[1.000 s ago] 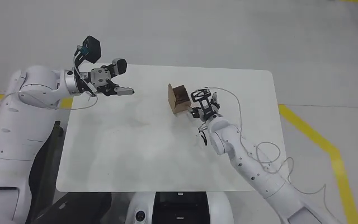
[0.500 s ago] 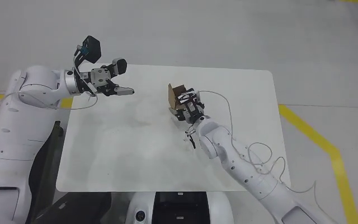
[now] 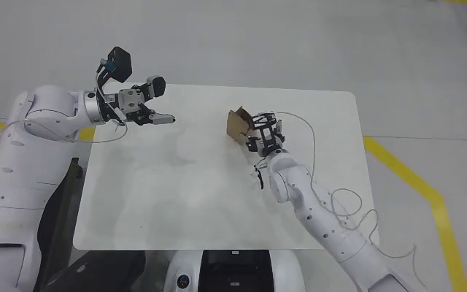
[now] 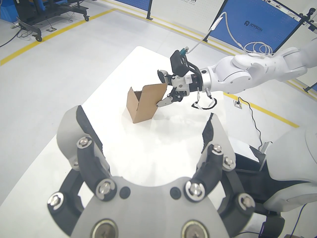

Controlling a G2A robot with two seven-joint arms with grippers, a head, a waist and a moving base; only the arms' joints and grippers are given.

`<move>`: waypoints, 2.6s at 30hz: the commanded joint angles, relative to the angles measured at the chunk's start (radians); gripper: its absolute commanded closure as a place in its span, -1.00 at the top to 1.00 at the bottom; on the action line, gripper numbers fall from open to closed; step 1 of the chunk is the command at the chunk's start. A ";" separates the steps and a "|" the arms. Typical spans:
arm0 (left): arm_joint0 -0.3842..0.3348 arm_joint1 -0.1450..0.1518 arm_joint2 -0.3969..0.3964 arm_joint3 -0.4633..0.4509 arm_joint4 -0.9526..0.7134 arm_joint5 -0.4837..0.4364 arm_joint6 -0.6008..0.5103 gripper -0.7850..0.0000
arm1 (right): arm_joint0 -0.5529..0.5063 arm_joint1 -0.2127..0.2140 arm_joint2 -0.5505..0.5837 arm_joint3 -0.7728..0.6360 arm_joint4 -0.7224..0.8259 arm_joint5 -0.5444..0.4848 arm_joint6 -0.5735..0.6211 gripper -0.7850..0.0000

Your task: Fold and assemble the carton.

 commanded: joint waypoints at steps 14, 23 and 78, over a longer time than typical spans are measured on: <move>0.000 0.000 0.000 0.000 0.000 0.000 0.000 1.00 | -0.088 0.021 0.160 -0.107 -0.053 0.025 0.055 1.00; 0.000 0.000 0.000 0.000 0.000 0.000 0.000 1.00 | -0.046 -0.013 0.048 -0.115 -0.043 -0.035 0.006 1.00; 0.000 0.000 0.000 0.000 0.000 0.000 0.000 1.00 | -0.163 -0.049 0.262 -0.169 -0.084 0.078 0.030 -0.48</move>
